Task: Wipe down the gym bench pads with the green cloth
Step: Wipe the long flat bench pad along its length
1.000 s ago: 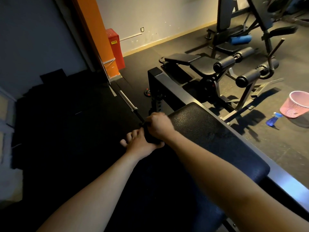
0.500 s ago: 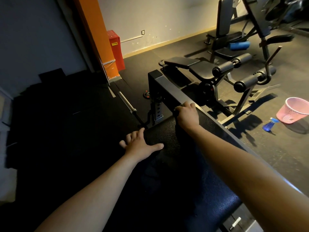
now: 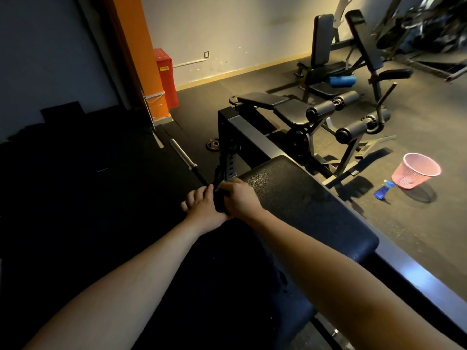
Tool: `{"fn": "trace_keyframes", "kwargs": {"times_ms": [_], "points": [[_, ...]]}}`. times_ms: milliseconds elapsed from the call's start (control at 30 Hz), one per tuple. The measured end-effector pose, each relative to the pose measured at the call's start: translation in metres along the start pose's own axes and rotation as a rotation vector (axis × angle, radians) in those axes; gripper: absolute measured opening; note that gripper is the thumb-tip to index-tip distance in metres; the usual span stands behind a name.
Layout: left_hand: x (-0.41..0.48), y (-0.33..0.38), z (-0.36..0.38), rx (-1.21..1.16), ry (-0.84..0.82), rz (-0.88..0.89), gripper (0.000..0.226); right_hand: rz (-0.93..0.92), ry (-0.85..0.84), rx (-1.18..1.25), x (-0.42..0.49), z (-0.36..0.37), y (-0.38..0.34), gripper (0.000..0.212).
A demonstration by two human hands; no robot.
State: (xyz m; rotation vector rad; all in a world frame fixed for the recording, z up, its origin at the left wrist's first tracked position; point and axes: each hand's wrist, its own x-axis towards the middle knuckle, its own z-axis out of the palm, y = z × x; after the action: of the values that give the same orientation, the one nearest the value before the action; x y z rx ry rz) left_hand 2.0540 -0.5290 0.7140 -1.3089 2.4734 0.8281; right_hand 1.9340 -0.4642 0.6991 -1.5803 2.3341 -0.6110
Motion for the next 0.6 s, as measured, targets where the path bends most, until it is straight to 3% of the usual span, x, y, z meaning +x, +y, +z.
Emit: {"fn": "trace_keyframes", "kwargs": {"times_ms": [67,133,233,300,600], "points": [[-0.007,-0.008,-0.001,0.007,0.034,0.034,0.101,-0.061,-0.038,0.022,-0.006,-0.004,0.005,0.036],[-0.017,-0.019,-0.001,0.059,0.062,0.017,0.100,-0.023,0.029,-0.016,-0.003,-0.015,0.016,0.039],[-0.029,-0.036,0.004,0.103,0.027,-0.072,0.096,0.254,0.245,-0.007,0.008,-0.030,0.032,0.037],[-0.033,-0.042,0.007,0.074,-0.002,-0.067,0.092,0.344,0.214,0.037,0.012,-0.025,0.026,0.038],[-0.032,-0.048,0.016,0.056,0.070,0.018,0.083,0.092,0.027,-0.047,-0.020,0.021,-0.041,0.042]]}}
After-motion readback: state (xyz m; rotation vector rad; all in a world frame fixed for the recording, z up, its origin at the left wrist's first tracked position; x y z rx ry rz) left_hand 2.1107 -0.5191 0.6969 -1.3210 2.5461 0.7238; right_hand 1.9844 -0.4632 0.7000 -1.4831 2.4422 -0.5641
